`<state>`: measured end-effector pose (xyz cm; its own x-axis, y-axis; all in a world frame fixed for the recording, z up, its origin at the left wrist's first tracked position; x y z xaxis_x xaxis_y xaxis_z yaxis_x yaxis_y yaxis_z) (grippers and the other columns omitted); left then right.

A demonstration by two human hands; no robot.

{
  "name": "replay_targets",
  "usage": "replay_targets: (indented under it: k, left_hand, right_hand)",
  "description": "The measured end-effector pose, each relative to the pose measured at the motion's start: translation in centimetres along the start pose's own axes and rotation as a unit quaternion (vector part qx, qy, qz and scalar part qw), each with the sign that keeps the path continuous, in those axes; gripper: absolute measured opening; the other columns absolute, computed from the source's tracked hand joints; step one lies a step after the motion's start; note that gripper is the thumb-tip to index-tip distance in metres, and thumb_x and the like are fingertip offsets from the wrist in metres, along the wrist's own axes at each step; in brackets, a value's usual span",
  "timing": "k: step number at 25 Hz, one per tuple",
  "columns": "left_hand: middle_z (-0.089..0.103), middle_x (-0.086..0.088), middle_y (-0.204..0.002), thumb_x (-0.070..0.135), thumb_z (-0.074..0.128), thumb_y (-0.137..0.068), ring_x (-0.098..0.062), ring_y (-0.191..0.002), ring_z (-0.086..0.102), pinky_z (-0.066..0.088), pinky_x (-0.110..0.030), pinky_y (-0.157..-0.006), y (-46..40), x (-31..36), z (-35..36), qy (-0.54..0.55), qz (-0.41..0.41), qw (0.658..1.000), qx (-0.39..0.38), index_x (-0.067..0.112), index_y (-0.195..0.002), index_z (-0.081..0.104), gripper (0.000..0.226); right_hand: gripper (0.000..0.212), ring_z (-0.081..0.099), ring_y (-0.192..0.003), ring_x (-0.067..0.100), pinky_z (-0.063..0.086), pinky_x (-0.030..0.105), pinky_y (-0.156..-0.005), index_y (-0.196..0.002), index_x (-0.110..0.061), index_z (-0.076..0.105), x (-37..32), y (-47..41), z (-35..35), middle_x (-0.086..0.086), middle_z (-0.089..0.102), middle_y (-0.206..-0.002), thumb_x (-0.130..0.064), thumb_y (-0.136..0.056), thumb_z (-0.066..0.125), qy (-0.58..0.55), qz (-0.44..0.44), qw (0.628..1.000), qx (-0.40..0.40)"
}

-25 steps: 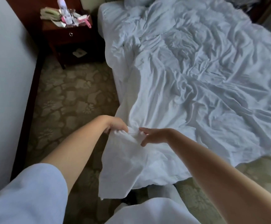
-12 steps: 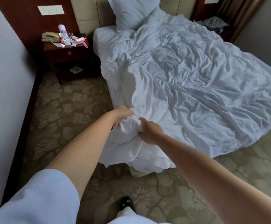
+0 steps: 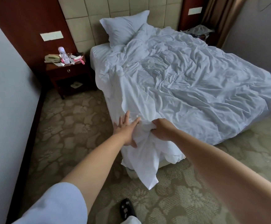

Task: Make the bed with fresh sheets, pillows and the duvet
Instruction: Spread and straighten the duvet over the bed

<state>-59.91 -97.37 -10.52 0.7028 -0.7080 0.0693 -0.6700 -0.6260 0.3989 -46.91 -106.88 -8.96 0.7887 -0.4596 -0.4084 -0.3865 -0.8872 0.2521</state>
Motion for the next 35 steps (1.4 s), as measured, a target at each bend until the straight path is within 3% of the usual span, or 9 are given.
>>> replay_targets:
  k: [3, 6, 8, 13, 17, 19, 27, 30, 35]
  left_hand:
    - [-0.002, -0.004, -0.159, 0.047, 0.067, -0.081, -0.030, -0.145, -0.009, -0.014, -0.059, -0.110, -0.2, 1.2, -0.5, -0.044, 0.025, 0.998, 0.036, 0.037, -0.138, 0.041, 0.064]
    - [0.058, -0.005, -0.122, 0.033, 0.040, -0.096, -0.026, -0.120, 0.047, 0.029, -0.042, -0.105, 1.4, 2.8, -1.6, -0.065, 0.064, 0.995, 0.026, 0.020, -0.099, 0.063, 0.027]
    - [0.062, -0.005, -0.102, 0.028, 0.041, -0.094, -0.025, -0.091, 0.056, 0.041, -0.030, -0.072, 2.8, 3.0, -3.2, -0.070, 0.055, 0.996, 0.014, 0.016, -0.087, 0.059, 0.023]
    - [0.049, -0.002, -0.063, 0.032, 0.073, -0.074, -0.019, -0.060, 0.047, 0.033, -0.026, -0.053, 3.0, 0.0, -12.4, 0.021, -0.005, 0.996, 0.081, 0.013, -0.058, 0.052, 0.033]
    - [0.056, -0.005, -0.075, 0.023, 0.072, -0.077, -0.020, -0.070, 0.053, 0.037, -0.024, -0.054, 4.1, 0.5, -4.5, -0.053, 0.024, 0.994, -0.089, 0.008, -0.081, 0.065, 0.017]
    - [0.050, -0.003, -0.070, 0.012, 0.067, -0.078, -0.018, -0.064, 0.048, 0.033, -0.023, -0.048, 5.1, 0.8, 1.9, -0.077, 0.022, 0.974, -0.214, 0.008, -0.073, 0.059, 0.010]
    - [0.046, -0.007, -0.069, 0.006, 0.066, -0.079, -0.021, -0.063, 0.046, 0.037, -0.030, -0.053, 3.0, -2.0, 3.8, 0.026, -0.013, 0.983, -0.180, 0.012, -0.063, 0.050, 0.023]
    - [0.064, -0.017, -0.106, 0.009, 0.068, -0.083, -0.026, -0.096, 0.062, 0.054, -0.034, -0.080, 1.9, -4.2, 6.4, 0.019, -0.010, 0.963, -0.268, 0.006, -0.105, 0.069, 0.023]
    - [0.034, -0.005, -0.151, 0.003, 0.037, -0.096, -0.024, -0.135, 0.038, 0.037, -0.030, -0.107, -2.7, -8.5, 5.1, 0.049, 0.000, 0.980, -0.194, 0.015, -0.145, 0.039, 0.050]
  right_hand:
    - [0.014, 0.057, -0.088, 0.025, 0.037, 0.026, -0.068, -0.093, -0.012, 0.066, 1.3, 1.4, -0.9, 0.007, 0.058, -0.091, -0.015, -0.084, 0.056, -0.050, 0.012, 0.998, -0.033]
    - [0.006, 0.055, -0.082, 0.022, 0.038, 0.027, -0.066, -0.084, -0.016, 0.062, 1.5, 3.2, -1.1, 0.004, 0.057, -0.086, -0.017, -0.084, 0.056, -0.035, 0.001, 0.998, -0.053]
    - [0.016, 0.057, -0.087, 0.025, 0.038, 0.026, -0.066, -0.093, -0.010, 0.067, 0.3, 3.8, -2.3, 0.006, 0.058, -0.089, -0.020, -0.086, 0.056, 0.016, -0.030, 0.997, -0.069]
    - [0.029, 0.057, -0.092, 0.029, 0.031, 0.027, -0.049, -0.106, 0.003, 0.065, -5.2, 3.6, -10.4, 0.019, 0.059, -0.095, -0.019, -0.091, 0.053, 0.064, -0.083, 0.995, 0.003]
    - [0.032, 0.048, -0.049, 0.014, 0.035, 0.015, -0.039, -0.064, -0.005, 0.053, -3.1, 5.4, -1.9, 0.000, 0.050, -0.044, -0.016, -0.093, 0.057, 0.006, -0.022, 0.967, -0.252]
    - [0.032, 0.048, -0.048, 0.013, 0.043, 0.014, -0.045, -0.065, -0.005, 0.050, -1.5, 6.5, 3.0, 0.002, 0.046, -0.047, -0.018, -0.094, 0.057, 0.090, -0.003, 0.935, -0.343]
    - [0.035, 0.048, -0.092, 0.017, 0.035, 0.001, -0.053, -0.125, -0.001, 0.058, -0.8, 2.7, 4.3, 0.008, 0.052, -0.101, -0.020, -0.097, 0.049, 0.103, -0.030, 0.952, -0.287]
    - [0.053, 0.048, -0.125, 0.021, 0.038, 0.019, -0.099, -0.147, -0.013, 0.034, -1.3, 1.5, 6.7, 0.008, 0.047, -0.139, -0.014, -0.096, 0.051, 0.103, 0.005, 0.944, -0.313]
    - [0.061, 0.033, -0.138, 0.026, 0.032, 0.035, -0.110, -0.151, -0.025, 0.023, -3.2, -4.3, 6.6, 0.008, 0.029, -0.153, -0.007, -0.095, 0.041, 0.079, 0.064, 0.966, -0.239]
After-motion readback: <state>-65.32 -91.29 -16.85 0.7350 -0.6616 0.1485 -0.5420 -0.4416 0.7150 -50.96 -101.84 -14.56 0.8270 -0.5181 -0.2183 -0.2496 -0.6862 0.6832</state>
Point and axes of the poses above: each hand's wrist, its own y-axis away from the middle knuckle, its own z-axis out of the palm, x = y × z, the point moved 3 cm from there along -y, towards the middle knuckle
